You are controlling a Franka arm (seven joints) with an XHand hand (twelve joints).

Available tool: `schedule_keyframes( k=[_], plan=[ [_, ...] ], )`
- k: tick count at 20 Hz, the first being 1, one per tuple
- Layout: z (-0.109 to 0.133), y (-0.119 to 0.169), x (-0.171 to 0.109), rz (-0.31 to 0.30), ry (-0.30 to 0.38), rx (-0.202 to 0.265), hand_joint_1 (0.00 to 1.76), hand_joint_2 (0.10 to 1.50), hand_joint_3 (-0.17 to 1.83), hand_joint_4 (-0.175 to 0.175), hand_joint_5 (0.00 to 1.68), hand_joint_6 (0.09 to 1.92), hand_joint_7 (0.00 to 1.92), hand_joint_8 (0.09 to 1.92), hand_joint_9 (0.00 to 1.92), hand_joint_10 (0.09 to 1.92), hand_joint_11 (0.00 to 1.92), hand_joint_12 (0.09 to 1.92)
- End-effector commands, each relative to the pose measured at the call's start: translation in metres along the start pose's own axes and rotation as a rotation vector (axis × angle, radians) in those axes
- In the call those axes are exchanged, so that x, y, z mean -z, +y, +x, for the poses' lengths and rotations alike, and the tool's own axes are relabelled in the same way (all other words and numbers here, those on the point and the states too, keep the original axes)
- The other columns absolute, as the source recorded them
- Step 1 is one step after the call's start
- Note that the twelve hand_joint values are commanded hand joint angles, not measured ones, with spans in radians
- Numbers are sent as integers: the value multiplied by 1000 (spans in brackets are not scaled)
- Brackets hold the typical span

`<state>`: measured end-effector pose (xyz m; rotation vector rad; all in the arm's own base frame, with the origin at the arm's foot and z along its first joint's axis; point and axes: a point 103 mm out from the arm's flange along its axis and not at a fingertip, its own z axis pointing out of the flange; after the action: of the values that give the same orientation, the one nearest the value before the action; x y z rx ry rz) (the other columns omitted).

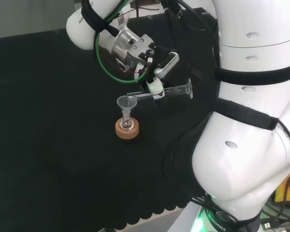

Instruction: Pour the water from the graduated cylinder into the round-bottom flask.

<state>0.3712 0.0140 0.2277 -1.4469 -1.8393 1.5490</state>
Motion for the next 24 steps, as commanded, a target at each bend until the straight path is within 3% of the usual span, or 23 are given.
schedule_keyframes(
  k=[1,12,17,24],
  plan=[
    [-1,-1,1,12,-6,-14,1258,1113,1,-175,974,1020,1003,998,1431,87,1227,762],
    [-6,-2,-1,-27,22,14,1258,1114,1,-175,973,1021,1002,999,1434,87,1230,760],
    [-11,-7,-4,-126,46,55,1258,1114,1,-175,973,1021,1002,999,1434,87,1229,758],
    [-25,-11,-13,-271,144,122,1258,1115,1,-175,971,1024,1000,1002,1430,87,1227,755]
  ],
)
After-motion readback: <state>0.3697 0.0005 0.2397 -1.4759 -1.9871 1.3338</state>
